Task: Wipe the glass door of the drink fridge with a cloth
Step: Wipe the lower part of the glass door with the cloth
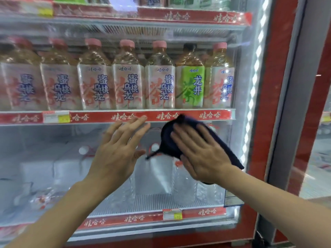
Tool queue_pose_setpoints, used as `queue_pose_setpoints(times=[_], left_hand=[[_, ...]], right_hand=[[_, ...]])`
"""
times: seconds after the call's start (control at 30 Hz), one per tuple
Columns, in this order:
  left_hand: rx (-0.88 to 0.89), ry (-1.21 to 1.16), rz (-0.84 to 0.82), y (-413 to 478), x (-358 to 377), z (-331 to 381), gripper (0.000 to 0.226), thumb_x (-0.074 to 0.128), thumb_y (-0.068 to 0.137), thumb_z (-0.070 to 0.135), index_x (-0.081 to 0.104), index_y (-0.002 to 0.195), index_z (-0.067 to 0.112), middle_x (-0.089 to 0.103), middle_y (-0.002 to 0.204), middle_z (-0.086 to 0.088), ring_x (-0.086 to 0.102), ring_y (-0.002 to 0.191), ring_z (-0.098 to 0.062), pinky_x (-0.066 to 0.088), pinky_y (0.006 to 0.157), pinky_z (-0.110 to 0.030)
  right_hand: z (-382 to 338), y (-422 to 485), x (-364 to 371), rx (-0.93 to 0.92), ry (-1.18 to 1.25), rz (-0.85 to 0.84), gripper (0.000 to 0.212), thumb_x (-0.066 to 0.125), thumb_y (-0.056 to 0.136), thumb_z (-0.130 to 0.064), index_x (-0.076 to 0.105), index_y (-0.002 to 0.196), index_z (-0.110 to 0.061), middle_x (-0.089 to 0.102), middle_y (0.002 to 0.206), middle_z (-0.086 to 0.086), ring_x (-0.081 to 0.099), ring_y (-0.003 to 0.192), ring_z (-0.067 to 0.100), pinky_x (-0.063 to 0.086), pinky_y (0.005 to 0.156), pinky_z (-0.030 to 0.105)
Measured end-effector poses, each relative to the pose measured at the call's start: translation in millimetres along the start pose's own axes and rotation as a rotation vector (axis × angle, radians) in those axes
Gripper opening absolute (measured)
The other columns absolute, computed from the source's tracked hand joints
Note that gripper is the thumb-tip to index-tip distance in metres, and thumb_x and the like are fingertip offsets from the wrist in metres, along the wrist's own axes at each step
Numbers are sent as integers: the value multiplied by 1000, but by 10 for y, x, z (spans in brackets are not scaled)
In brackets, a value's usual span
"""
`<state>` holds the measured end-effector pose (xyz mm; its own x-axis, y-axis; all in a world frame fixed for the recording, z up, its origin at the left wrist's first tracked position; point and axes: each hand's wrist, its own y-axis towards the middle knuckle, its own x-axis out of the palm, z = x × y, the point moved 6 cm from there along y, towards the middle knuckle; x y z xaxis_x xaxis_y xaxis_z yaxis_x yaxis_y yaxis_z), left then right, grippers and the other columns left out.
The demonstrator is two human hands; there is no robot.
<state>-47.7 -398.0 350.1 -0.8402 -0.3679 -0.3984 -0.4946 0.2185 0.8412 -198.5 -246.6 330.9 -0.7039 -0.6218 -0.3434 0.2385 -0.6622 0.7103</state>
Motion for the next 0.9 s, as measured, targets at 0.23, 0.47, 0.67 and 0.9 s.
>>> queue_pose_setpoints(times=[0.23, 0.47, 0.67, 0.9], left_hand=[[-47, -19, 53, -217, -163, -266, 58, 59, 96, 26, 47, 148, 4, 43, 155, -11, 33, 149, -26, 18, 126, -41], [16, -11, -6, -331, -252, -445, 50, 50, 100, 16, 47, 148, 1, 44, 156, -12, 35, 149, -27, 21, 125, -41], [40, 23, -17, -558, -420, -614, 52, 52, 96, 15, 48, 146, 2, 46, 153, -12, 38, 145, -29, 19, 126, -37], [3, 77, -29, -681, -319, -816, 61, 53, 94, 35, 48, 147, 4, 48, 151, -14, 41, 141, -31, 21, 123, -39]], right_hand=[[414, 499, -203, -293, -68, -101, 63, 30, 108, -37, 15, 163, -11, 10, 171, 8, 8, 159, 25, 7, 129, 46], [-85, 636, -126, 181, 21, 98, 65, 35, 105, -33, 20, 162, -5, 13, 169, 15, 11, 158, 31, 8, 128, 52], [-752, 242, 146, -372, -44, -114, 64, 33, 109, -41, 13, 164, -14, 10, 172, 6, 7, 159, 25, 2, 129, 46], [-271, 1044, -193, -158, -21, -27, 64, 33, 107, -36, 14, 164, -14, 9, 171, 9, 8, 159, 25, 7, 129, 51]])
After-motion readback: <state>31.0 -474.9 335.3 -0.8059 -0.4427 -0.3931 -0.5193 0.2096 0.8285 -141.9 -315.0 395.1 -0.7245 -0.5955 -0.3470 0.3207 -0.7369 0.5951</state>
